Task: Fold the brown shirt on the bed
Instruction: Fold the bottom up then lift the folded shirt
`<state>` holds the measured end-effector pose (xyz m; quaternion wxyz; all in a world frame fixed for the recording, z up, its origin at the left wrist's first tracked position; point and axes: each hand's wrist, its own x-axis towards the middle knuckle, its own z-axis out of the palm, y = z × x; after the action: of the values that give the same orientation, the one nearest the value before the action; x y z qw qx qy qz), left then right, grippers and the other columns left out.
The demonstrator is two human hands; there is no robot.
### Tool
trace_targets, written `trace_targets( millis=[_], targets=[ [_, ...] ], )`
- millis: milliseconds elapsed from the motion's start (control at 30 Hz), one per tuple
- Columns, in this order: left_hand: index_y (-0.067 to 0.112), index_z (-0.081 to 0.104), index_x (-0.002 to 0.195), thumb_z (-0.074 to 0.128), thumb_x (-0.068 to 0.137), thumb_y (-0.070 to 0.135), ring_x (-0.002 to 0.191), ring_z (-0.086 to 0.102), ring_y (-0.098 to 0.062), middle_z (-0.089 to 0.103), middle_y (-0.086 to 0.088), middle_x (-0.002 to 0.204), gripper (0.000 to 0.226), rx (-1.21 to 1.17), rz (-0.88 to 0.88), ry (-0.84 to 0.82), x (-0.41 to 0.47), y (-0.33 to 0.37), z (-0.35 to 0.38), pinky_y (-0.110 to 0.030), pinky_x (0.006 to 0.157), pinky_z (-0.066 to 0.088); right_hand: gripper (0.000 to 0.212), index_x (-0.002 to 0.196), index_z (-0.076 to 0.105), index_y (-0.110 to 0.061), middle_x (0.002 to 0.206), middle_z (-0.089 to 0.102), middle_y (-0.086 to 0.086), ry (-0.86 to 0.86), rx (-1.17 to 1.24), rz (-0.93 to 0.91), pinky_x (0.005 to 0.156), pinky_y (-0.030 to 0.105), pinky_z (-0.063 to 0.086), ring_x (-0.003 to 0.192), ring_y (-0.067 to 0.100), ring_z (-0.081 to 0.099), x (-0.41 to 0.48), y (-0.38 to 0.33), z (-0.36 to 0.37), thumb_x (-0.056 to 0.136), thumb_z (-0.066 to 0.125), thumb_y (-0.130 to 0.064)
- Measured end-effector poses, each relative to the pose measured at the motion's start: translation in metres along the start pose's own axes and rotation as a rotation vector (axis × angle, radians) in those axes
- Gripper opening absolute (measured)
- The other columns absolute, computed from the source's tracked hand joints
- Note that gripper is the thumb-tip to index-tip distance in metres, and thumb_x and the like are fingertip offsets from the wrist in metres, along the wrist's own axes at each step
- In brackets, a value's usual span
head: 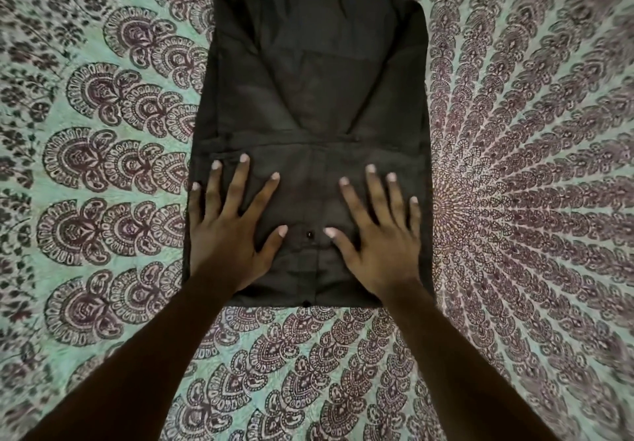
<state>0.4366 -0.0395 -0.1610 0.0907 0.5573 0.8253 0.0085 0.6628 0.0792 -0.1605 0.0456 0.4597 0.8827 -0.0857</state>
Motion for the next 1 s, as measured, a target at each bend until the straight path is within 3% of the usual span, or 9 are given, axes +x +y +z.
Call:
trace_targets(
  millis=[200, 300, 367, 500, 567, 733, 800, 900, 1000],
  targets=[
    [0.043, 0.027, 0.162, 0.049, 0.092, 0.071, 0.16, 0.01, -0.038, 0.006, -0.002, 0.176, 0.079, -0.133, 0.012, -0.01, -0.002, -0.001, -0.011, -0.065, 0.123, 0.018, 0.081, 0.166, 0.0, -0.039, 0.175, -0.012, -0.002, -0.091, 0.126, 0.19, 0.126, 0.067, 0.01, 0.161, 0.036, -0.007, -0.024, 0.035, -0.017, 0.097, 0.022, -0.077],
    [0.03, 0.045, 0.153, 0.059, 0.084, 0.059, 0.132, 0.041, -0.045, 0.032, -0.014, 0.154, 0.077, -0.268, 0.031, 0.026, -0.03, -0.014, -0.021, -0.063, 0.105, 0.036, 0.088, 0.168, 0.011, -0.024, 0.175, -0.013, 0.007, -0.088, 0.123, -0.032, 0.127, 0.064, 0.003, 0.161, 0.034, -0.011, -0.052, 0.041, -0.029, 0.099, 0.038, -0.072],
    [0.022, 0.049, 0.144, 0.057, 0.075, 0.053, 0.113, 0.051, -0.044, 0.043, -0.015, 0.136, 0.077, -0.188, 0.183, -0.006, -0.064, -0.034, -0.02, -0.059, 0.093, 0.043, 0.094, 0.166, 0.02, -0.019, 0.175, -0.008, 0.01, -0.131, 0.122, -0.22, 0.128, 0.065, 0.005, 0.162, 0.032, -0.006, -0.075, 0.048, -0.028, 0.094, 0.053, -0.069],
    [0.014, 0.059, 0.136, 0.055, 0.076, 0.044, 0.114, 0.057, -0.043, 0.055, -0.017, 0.135, 0.067, -0.038, 0.351, -0.104, -0.102, -0.077, -0.012, -0.054, 0.095, 0.04, 0.081, 0.166, 0.024, -0.023, 0.176, 0.002, 0.008, -0.16, 0.041, -0.276, 0.126, 0.06, 0.02, 0.162, 0.027, 0.005, -0.099, 0.057, -0.01, 0.098, 0.05, -0.061],
    [0.012, 0.064, 0.128, 0.052, 0.082, 0.039, 0.112, 0.061, -0.04, 0.062, -0.017, 0.13, 0.055, -0.021, 0.392, -0.072, -0.103, -0.084, -0.012, -0.051, 0.096, 0.038, 0.068, 0.16, 0.039, -0.019, 0.174, 0.018, 0.011, -0.099, 0.015, -0.287, 0.124, 0.057, 0.027, 0.16, 0.029, 0.02, -0.097, 0.059, -0.01, 0.099, 0.045, -0.049],
    [0.009, 0.069, 0.116, 0.046, 0.096, 0.023, 0.102, 0.065, -0.033, 0.069, -0.014, 0.111, 0.033, -0.229, 0.356, 0.004, -0.083, -0.081, -0.032, -0.048, 0.096, 0.039, 0.046, 0.121, 0.067, -0.006, 0.133, 0.066, 0.018, 0.034, 0.036, -0.296, 0.105, 0.048, 0.037, 0.117, 0.036, 0.066, -0.079, 0.055, -0.03, 0.092, 0.046, -0.035],
    [0.008, 0.068, 0.121, 0.042, 0.103, 0.025, 0.102, 0.062, -0.019, 0.065, -0.006, 0.112, 0.036, -0.412, 0.219, 0.025, -0.067, -0.072, -0.055, -0.045, 0.094, 0.047, 0.042, 0.115, 0.069, -0.002, 0.109, 0.072, 0.018, 0.13, 0.082, -0.257, 0.092, 0.044, 0.048, 0.099, 0.033, 0.066, -0.067, 0.051, -0.053, 0.09, 0.048, -0.029],
    [0.027, 0.058, 0.12, 0.044, 0.104, 0.019, 0.096, 0.056, 0.012, 0.053, 0.031, 0.106, 0.022, -0.673, 0.06, 0.175, -0.03, -0.057, -0.098, -0.006, 0.08, 0.044, 0.04, 0.117, 0.069, 0.002, 0.103, 0.073, 0.018, 0.247, 0.199, -0.126, 0.077, 0.044, 0.056, 0.087, 0.034, 0.066, -0.035, 0.047, -0.087, 0.09, 0.048, -0.018],
    [0.023, 0.059, 0.102, 0.043, 0.101, 0.011, 0.096, 0.057, 0.01, 0.054, 0.026, 0.103, 0.02, -0.697, 0.1, 0.306, 0.028, -0.057, -0.134, -0.005, 0.077, 0.043, 0.036, 0.12, 0.068, 0.002, 0.106, 0.071, 0.019, 0.308, 0.286, -0.031, 0.071, 0.045, 0.06, 0.082, 0.036, 0.068, 0.019, 0.045, -0.122, 0.085, 0.059, 0.002]
  ],
)
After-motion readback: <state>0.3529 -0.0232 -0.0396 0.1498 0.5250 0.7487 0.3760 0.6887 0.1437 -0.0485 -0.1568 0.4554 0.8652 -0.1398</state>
